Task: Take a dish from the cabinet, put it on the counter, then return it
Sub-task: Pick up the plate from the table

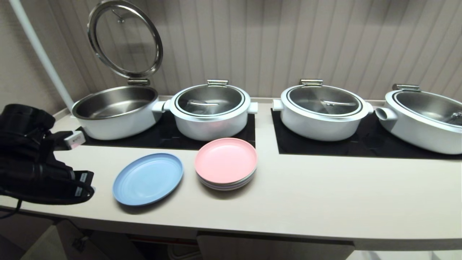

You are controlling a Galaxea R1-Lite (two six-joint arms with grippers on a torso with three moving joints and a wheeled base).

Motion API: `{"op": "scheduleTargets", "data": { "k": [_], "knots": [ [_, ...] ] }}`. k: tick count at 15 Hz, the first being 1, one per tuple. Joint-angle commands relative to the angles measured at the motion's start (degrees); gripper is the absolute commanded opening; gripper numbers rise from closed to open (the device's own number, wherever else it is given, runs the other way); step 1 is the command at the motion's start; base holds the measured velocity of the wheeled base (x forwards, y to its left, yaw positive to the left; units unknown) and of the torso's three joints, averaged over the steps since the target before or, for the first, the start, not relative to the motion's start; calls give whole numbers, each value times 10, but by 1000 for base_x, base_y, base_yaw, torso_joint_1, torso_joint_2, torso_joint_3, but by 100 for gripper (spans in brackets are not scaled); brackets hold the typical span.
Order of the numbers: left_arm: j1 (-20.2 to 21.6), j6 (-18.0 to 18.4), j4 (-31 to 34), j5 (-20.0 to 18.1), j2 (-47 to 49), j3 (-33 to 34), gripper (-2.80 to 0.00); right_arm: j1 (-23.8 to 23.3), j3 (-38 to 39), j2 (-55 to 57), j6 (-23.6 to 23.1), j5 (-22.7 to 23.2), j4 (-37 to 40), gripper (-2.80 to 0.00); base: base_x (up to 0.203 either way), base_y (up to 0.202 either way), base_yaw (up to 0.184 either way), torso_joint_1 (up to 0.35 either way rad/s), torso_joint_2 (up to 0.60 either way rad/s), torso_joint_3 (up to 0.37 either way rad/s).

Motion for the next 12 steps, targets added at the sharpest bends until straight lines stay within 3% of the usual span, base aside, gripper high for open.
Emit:
{"op": "scheduleTargets", "data": {
  "k": [1, 8, 12],
  "knots": [
    [1, 1, 2, -4, 9, 0, -280, 0, 0, 0, 0, 0, 0, -280, 0, 0, 0, 0, 0, 0],
    [4, 1, 2, 0, 37, -6, -280, 0, -1, 0, 0, 0, 0, -280, 0, 0, 0, 0, 0, 0],
    [20, 24, 3, 0, 52, -11, -280, 0, 0, 0, 0, 0, 0, -280, 0, 0, 0, 0, 0, 0]
  ]
}}
